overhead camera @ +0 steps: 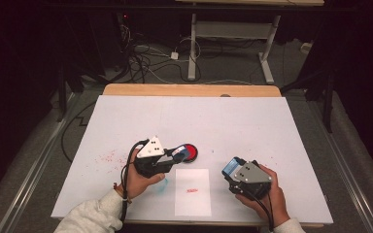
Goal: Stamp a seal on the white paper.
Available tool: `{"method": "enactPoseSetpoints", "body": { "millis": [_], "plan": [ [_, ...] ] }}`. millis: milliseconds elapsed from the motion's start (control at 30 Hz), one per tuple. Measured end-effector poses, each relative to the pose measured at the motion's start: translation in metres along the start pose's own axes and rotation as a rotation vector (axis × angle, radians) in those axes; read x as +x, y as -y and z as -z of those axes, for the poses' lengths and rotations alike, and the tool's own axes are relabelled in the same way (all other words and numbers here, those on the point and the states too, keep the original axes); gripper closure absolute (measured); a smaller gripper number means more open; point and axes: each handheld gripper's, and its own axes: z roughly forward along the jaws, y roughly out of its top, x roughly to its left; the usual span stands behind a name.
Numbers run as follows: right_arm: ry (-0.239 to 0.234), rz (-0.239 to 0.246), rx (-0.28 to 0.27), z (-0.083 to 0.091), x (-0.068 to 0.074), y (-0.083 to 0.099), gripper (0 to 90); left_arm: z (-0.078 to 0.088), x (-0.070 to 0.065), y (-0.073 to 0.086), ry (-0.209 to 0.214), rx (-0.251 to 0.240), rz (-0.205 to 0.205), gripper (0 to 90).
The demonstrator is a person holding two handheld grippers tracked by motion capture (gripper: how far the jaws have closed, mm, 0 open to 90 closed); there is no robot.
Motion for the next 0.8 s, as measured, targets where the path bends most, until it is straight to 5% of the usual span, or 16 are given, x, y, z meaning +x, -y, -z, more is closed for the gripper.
{"method": "enactPoseSetpoints", "body": {
  "millis": [800],
  "plan": [
    [-0.042, 0.047, 0.013, -0.02, 0.022, -0.009, 40.9, 0.001, -0.001, -0.006, 0.022, -0.04, 0.009, 67.7]
  ]
}}
